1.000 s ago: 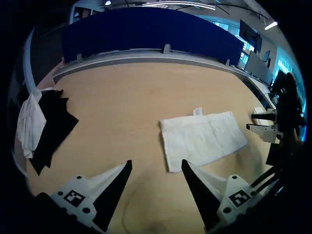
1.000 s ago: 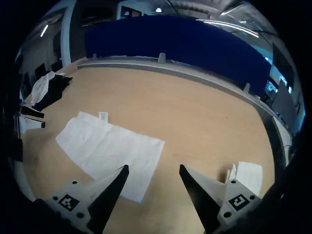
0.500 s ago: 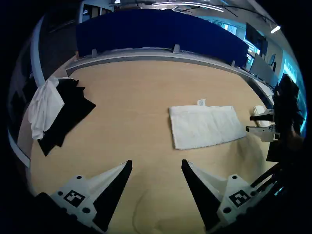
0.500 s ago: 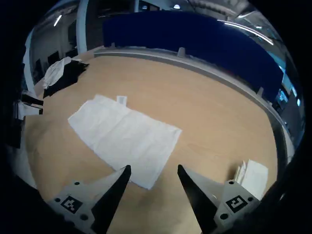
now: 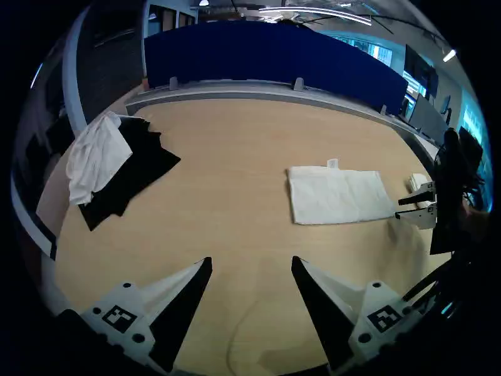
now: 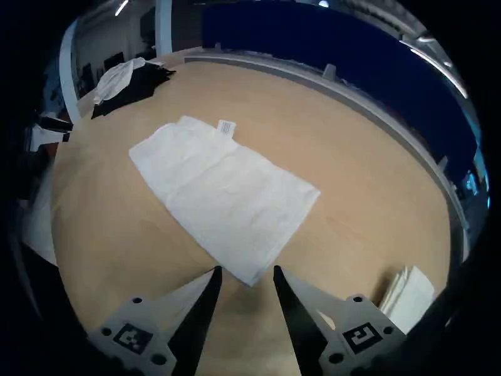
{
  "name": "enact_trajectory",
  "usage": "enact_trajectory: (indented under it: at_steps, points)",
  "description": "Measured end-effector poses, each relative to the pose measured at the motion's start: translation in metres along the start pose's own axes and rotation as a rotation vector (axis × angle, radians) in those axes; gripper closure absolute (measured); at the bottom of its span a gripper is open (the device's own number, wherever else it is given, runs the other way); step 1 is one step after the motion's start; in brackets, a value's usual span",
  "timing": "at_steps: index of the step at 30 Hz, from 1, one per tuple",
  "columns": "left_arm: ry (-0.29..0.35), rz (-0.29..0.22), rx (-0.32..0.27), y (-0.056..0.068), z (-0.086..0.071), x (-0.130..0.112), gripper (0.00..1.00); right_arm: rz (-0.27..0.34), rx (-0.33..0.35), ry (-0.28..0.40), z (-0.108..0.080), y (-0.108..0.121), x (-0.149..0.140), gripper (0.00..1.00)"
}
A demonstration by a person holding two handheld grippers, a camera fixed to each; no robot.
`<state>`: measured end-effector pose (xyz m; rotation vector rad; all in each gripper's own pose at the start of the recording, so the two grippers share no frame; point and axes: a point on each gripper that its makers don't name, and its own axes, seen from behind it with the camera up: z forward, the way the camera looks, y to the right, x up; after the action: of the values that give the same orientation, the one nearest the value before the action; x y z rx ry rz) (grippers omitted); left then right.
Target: Fold towel
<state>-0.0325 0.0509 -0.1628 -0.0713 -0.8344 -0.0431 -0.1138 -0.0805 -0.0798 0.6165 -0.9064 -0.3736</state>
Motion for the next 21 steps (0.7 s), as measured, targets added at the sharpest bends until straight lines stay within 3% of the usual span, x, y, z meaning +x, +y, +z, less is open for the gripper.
enact_trajectory:
  at_steps: [6, 21]
  points:
    - [0.002, -0.014, 0.012, -0.007, -0.007, -0.002, 0.06, -0.007, 0.024, -0.023, 0.006, 0.000, -0.004, 0.42]
    - [-0.007, -0.016, 0.030, -0.018, -0.013, -0.011, 0.06, 0.001, 0.063, -0.054, 0.011, 0.002, -0.017, 0.85]
